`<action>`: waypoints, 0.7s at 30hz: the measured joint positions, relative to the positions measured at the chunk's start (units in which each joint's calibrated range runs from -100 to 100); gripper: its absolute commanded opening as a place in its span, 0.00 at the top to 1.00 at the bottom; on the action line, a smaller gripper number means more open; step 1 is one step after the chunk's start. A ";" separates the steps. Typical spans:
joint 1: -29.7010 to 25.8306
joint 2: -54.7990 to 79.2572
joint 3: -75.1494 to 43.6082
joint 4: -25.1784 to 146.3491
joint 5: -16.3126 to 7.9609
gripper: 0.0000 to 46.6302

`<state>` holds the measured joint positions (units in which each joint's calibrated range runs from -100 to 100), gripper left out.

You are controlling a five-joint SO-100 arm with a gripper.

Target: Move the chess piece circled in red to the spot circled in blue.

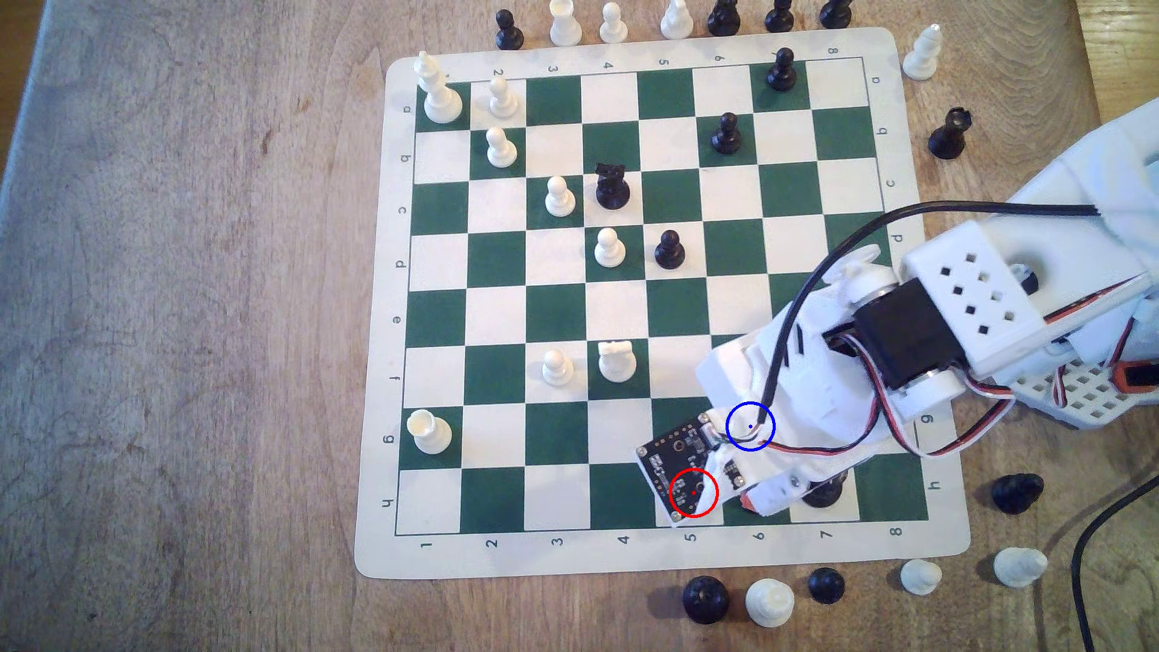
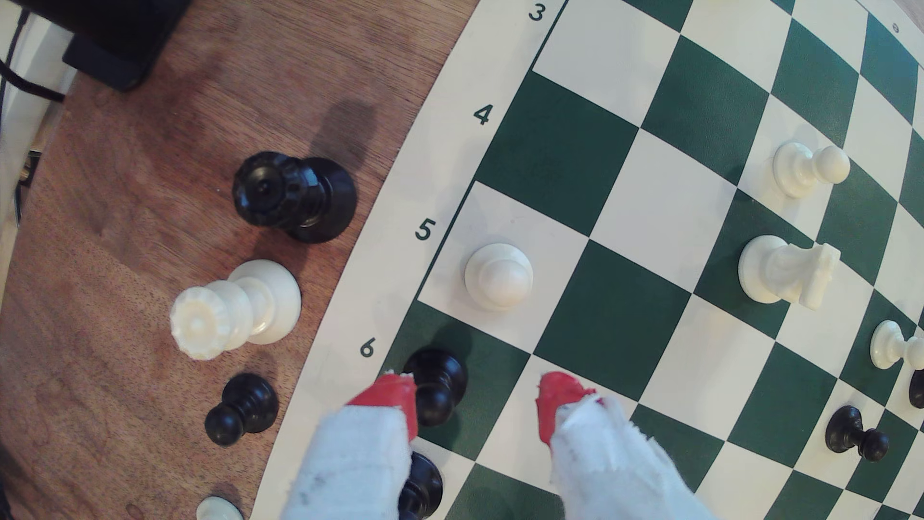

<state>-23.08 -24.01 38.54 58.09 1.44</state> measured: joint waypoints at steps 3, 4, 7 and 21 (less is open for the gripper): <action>0.00 3.60 -0.81 -0.08 0.00 0.75; 0.00 4.19 -0.90 -0.48 0.00 0.75; 0.00 6.28 -0.90 -2.07 0.00 0.76; 0.96 11.48 -0.90 -7.81 -0.20 0.75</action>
<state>-22.12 -12.53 37.64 50.28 1.25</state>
